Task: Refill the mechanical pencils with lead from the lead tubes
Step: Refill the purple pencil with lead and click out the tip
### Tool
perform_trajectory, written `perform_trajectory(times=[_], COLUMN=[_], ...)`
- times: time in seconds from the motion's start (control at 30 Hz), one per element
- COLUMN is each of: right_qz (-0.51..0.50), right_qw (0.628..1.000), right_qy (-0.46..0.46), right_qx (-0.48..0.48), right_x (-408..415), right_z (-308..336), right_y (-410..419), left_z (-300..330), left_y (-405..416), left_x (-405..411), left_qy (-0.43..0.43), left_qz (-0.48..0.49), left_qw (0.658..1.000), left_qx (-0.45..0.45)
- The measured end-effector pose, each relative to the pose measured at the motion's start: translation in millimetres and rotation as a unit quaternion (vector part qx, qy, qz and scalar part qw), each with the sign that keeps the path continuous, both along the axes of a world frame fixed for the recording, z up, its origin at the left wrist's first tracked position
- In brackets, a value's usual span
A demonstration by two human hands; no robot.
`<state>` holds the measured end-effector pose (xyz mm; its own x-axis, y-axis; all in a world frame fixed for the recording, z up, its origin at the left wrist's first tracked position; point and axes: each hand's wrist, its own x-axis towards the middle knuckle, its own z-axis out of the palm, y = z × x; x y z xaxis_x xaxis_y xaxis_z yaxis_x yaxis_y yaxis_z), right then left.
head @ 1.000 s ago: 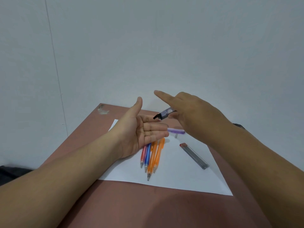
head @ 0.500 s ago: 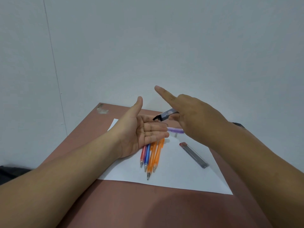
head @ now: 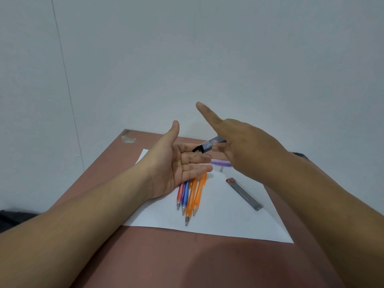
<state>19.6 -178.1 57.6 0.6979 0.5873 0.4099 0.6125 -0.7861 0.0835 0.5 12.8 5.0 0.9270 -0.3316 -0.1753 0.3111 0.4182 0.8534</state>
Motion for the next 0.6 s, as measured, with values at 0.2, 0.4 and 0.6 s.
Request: perform_trajectory(times=[0.2, 0.4, 0.6], right_qz=[-0.016, -0.008, -0.003], right_qw=[0.995, 0.999, 0.999], right_qy=[0.043, 0.022, 0.028], right_qx=[-0.091, -0.042, -0.046], right_x=[-4, -6, -3], right_z=[4, -1, 2], right_y=[1, 1, -4], left_z=[1, 1, 1], left_y=[-1, 0, -1], left_x=[-3, -2, -2], left_qy=[-0.010, -0.001, -0.006], left_qz=[0.006, 0.004, 0.008], left_qw=[1.000, 1.000, 1.000], left_qx=[0.004, 0.006, 0.001])
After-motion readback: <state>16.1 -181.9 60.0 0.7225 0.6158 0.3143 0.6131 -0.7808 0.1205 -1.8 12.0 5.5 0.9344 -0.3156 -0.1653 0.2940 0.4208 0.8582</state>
